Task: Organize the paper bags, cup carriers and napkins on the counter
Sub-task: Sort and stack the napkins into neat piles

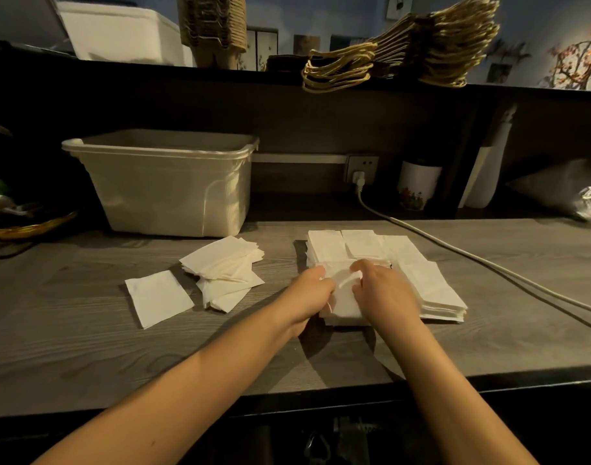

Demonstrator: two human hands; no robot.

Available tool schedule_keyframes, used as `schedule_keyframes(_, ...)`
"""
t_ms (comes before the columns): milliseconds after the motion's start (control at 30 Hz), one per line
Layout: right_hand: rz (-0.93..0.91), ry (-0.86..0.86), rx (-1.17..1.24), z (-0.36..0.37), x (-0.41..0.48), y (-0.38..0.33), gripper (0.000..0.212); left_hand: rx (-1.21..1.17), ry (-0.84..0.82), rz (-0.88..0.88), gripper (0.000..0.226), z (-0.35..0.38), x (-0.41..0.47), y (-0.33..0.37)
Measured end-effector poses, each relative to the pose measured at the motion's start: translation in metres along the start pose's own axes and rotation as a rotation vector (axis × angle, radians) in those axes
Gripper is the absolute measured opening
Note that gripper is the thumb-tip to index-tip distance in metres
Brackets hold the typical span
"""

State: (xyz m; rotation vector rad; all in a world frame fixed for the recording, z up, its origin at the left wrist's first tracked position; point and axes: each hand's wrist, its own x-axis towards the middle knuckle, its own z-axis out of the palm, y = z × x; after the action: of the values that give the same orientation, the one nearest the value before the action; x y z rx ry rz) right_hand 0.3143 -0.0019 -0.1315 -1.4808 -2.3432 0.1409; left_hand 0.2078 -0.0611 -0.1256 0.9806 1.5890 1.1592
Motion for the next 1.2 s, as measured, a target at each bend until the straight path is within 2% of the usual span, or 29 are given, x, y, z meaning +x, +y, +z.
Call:
schedule_keyframes(100, -0.029, -0.021, 0.024, 0.0, 0.0, -0.006, 0.038, -0.105, 0.021, -0.044, 0.019, -0.004, -0.002, 0.0)
schedule_keyframes(167, -0.028, -0.034, 0.035, 0.001, 0.0, -0.009, 0.038, -0.174, 0.051, -0.054, 0.019, -0.006, -0.005, 0.0)
schedule_keyframes(267, -0.007, -0.06, 0.09, 0.001, 0.0, -0.01, 0.038, -0.199, 0.033, -0.044, 0.037, -0.002, -0.009, 0.0)
schedule_keyframes(367, 0.057, -0.07, 0.243, -0.01, -0.002, -0.005, 0.037, -0.183, 0.045, -0.026, 0.049, 0.002, -0.009, 0.002)
schedule_keyframes(467, 0.088, -0.119, 0.38, -0.02, -0.005, -0.003, 0.04, -0.17, 0.064, -0.03, 0.049, 0.005, -0.009, 0.006)
schedule_keyframes(567, 0.057, -0.226, 0.42, -0.022, -0.013, -0.009, 0.043, -0.134, 0.083, -0.049, 0.046, 0.01, -0.008, 0.008)
schedule_keyframes(667, 0.035, -0.258, 0.427, -0.02, -0.018, -0.016, 0.044, -0.097, 0.088, -0.032, 0.051, 0.012, -0.008, 0.01)
schedule_keyframes(867, 0.022, -0.242, 0.377, -0.013, -0.015, -0.018, 0.044, 0.049, 0.118, -0.023, 0.054, 0.013, -0.001, 0.005)
schedule_keyframes(1033, -0.027, -0.275, 0.229, -0.009, -0.013, -0.017, 0.033, 0.087, 0.117, 0.012, 0.053, 0.013, 0.002, 0.004)
schedule_keyframes(1100, -0.031, -0.236, 0.247, -0.011, -0.013, -0.018, 0.033, 0.102, 0.129, 0.058, 0.055, 0.007, 0.0, 0.009)
schedule_keyframes(1200, -0.04, -0.087, 0.327, -0.021, -0.012, -0.022, 0.035, 0.176, 0.2, 0.152, 0.054, -0.026, 0.0, 0.024)
